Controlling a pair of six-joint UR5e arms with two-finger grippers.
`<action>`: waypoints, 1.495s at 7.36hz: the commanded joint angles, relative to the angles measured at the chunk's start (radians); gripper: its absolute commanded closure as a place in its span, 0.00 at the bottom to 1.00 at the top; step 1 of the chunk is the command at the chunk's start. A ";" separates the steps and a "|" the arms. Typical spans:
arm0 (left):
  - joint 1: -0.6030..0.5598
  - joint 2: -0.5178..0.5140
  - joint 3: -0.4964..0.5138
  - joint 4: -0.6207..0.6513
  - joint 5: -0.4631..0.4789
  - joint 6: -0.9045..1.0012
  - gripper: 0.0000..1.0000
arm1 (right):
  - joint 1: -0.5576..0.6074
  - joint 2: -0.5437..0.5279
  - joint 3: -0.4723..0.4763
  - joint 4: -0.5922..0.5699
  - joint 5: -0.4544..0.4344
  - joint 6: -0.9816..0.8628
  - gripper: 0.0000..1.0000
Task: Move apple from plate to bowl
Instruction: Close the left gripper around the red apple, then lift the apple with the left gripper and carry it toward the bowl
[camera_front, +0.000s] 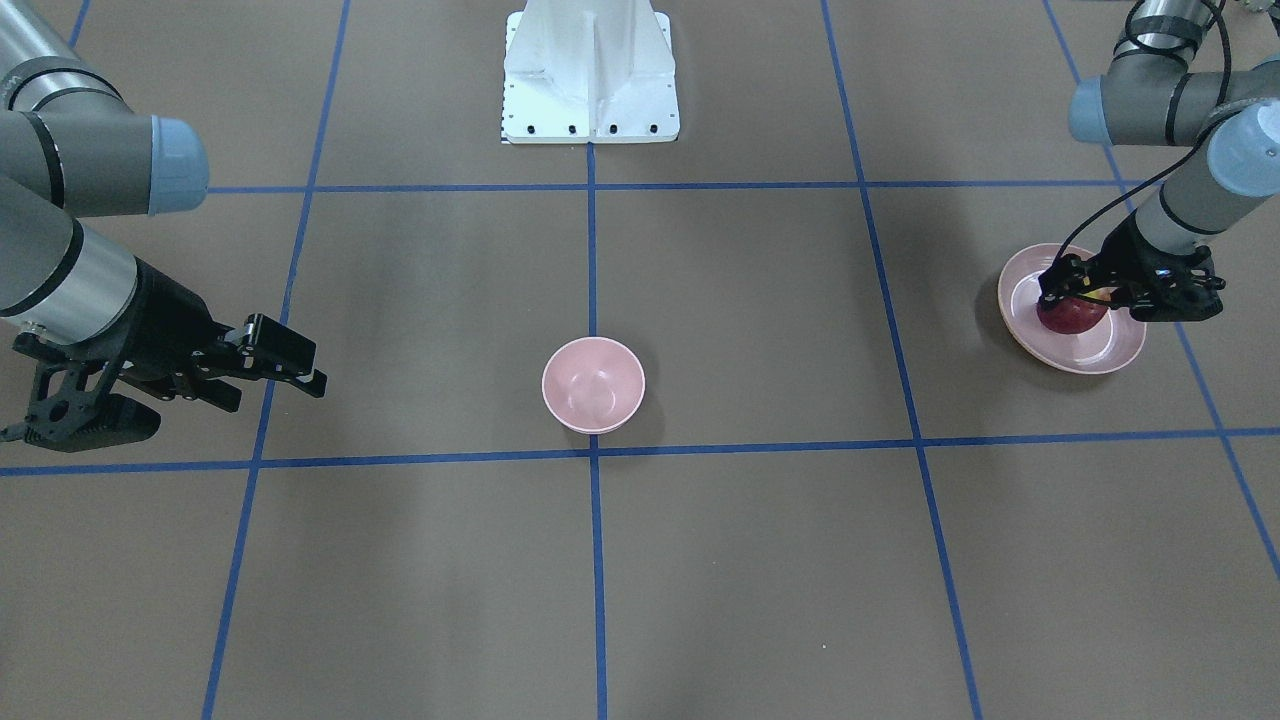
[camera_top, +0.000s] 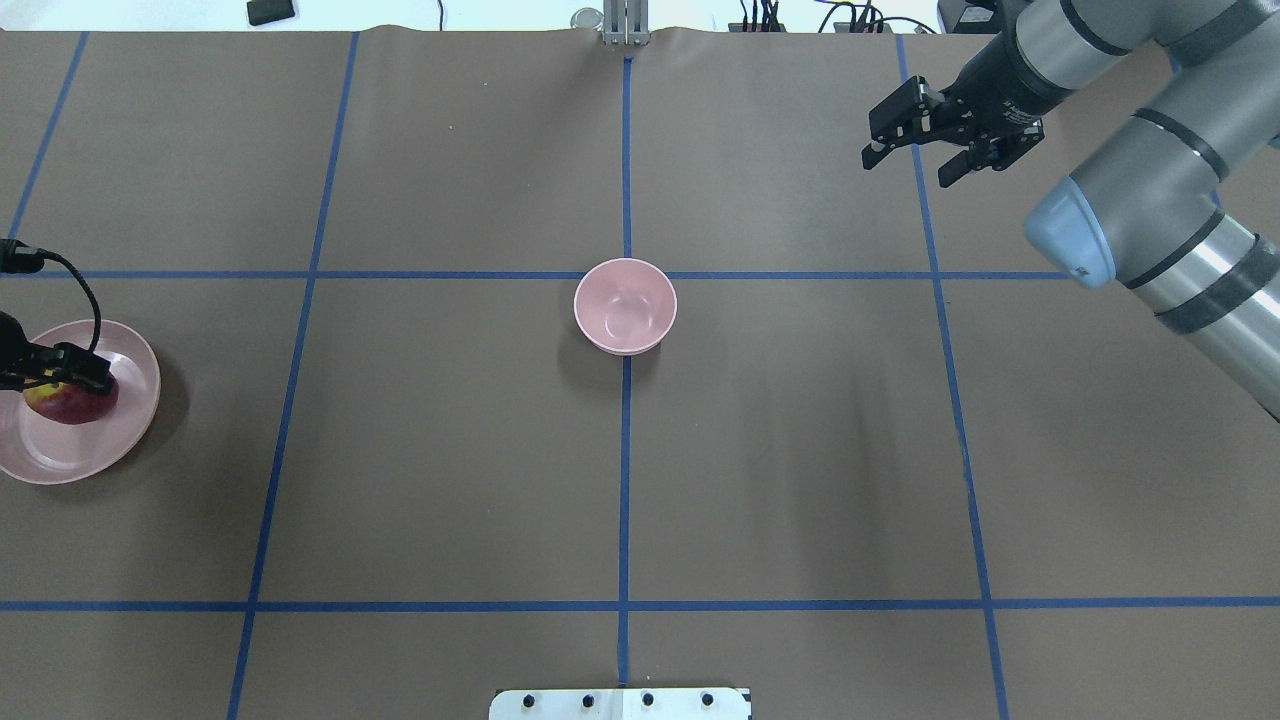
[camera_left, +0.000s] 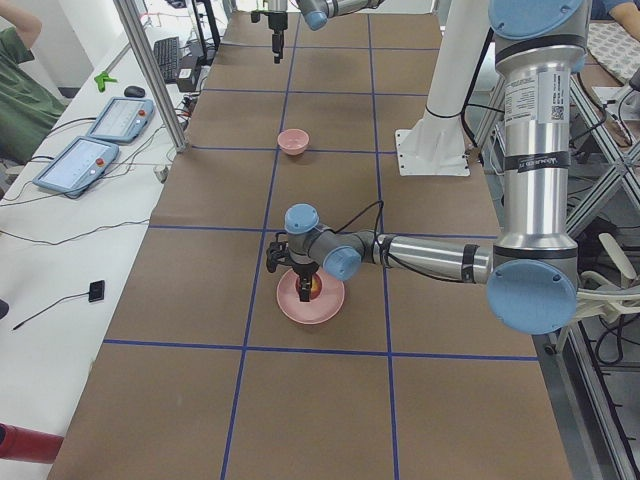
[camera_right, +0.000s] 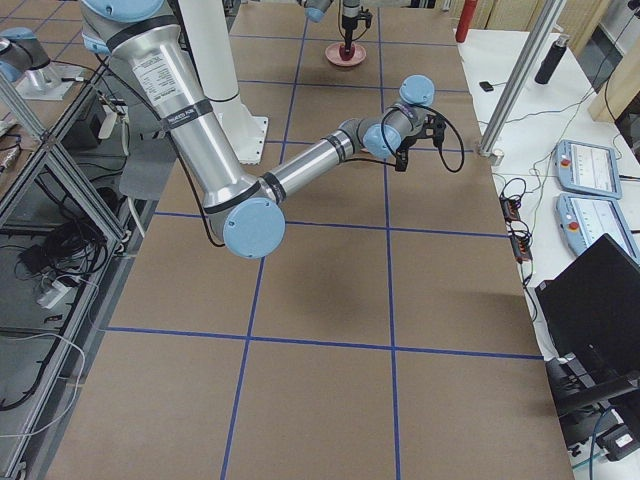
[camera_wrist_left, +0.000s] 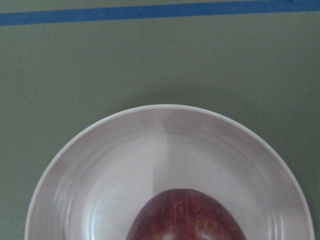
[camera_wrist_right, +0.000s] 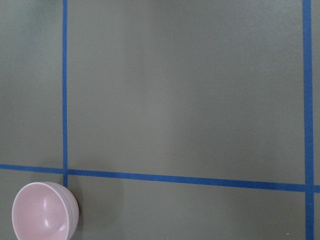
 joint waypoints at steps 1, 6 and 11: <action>0.000 -0.008 0.001 0.000 -0.007 0.000 0.59 | 0.000 -0.006 0.013 -0.001 0.001 0.000 0.00; -0.144 0.044 -0.204 0.130 -0.042 0.038 1.00 | 0.012 -0.024 0.034 0.001 0.004 0.002 0.00; -0.016 -0.496 -0.179 0.391 -0.033 -0.435 1.00 | 0.136 -0.119 0.033 -0.093 -0.003 -0.261 0.00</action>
